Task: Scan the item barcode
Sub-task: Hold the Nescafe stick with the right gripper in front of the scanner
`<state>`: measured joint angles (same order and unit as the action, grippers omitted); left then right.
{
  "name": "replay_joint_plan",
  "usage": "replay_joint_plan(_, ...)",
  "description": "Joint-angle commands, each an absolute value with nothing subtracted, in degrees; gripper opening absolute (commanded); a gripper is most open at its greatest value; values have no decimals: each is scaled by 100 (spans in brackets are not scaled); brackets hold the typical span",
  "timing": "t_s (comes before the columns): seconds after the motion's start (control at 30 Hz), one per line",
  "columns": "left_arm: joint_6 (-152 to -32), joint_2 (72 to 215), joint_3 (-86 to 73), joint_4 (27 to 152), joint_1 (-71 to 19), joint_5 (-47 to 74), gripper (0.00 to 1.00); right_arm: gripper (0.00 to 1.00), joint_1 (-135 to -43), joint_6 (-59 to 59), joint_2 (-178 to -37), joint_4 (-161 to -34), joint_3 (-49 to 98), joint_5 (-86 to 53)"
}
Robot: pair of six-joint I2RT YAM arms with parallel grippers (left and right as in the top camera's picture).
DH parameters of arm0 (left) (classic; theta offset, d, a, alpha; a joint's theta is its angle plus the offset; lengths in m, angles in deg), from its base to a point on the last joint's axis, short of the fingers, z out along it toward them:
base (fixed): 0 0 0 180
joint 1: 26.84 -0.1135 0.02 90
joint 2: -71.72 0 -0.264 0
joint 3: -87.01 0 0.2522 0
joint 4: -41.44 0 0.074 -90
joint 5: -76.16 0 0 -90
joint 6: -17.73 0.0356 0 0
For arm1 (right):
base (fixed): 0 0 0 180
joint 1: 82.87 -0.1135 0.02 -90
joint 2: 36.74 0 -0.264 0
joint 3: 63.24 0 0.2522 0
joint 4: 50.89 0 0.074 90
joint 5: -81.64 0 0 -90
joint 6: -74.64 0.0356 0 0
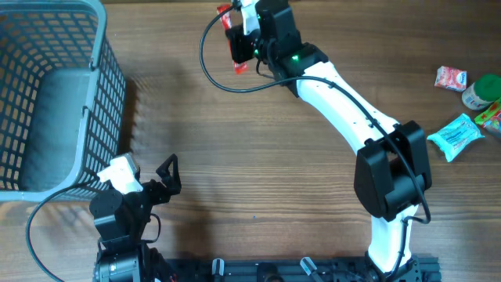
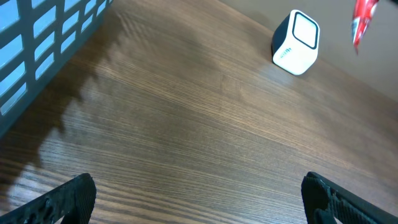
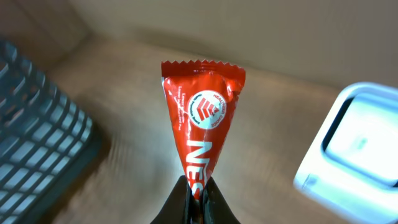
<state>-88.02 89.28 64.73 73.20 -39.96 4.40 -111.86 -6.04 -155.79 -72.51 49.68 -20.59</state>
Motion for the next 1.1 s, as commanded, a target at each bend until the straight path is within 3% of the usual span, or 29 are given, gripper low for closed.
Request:
replay_joint_plan(0.0,-8772,8904,6517,7309,-3981,409,100,4,-11112,-1299,-15688,-6790,5145,-1731)
replay_joint_plan(0.2,-8772,8904,6517,7309,-3981,409,100,4,-10974,-2425,-16678,-6833,6412,-1460)
replay_joint_plan(0.43,-8772,8904,6517,7309,-3981,409,100,4,-10569,-2482,-18149,-6895,8098,-1279)
replay_joint_plan(0.7,-8772,8904,6517,7309,-3981,409,100,4,-10416,-2289,-18665,-6130,8167,-1255)
replay_joint_plan(1.07,-8772,8904,6517,7309,-3981,409,100,4,-10373,-1970,-18956,-5990,8167,-1233)
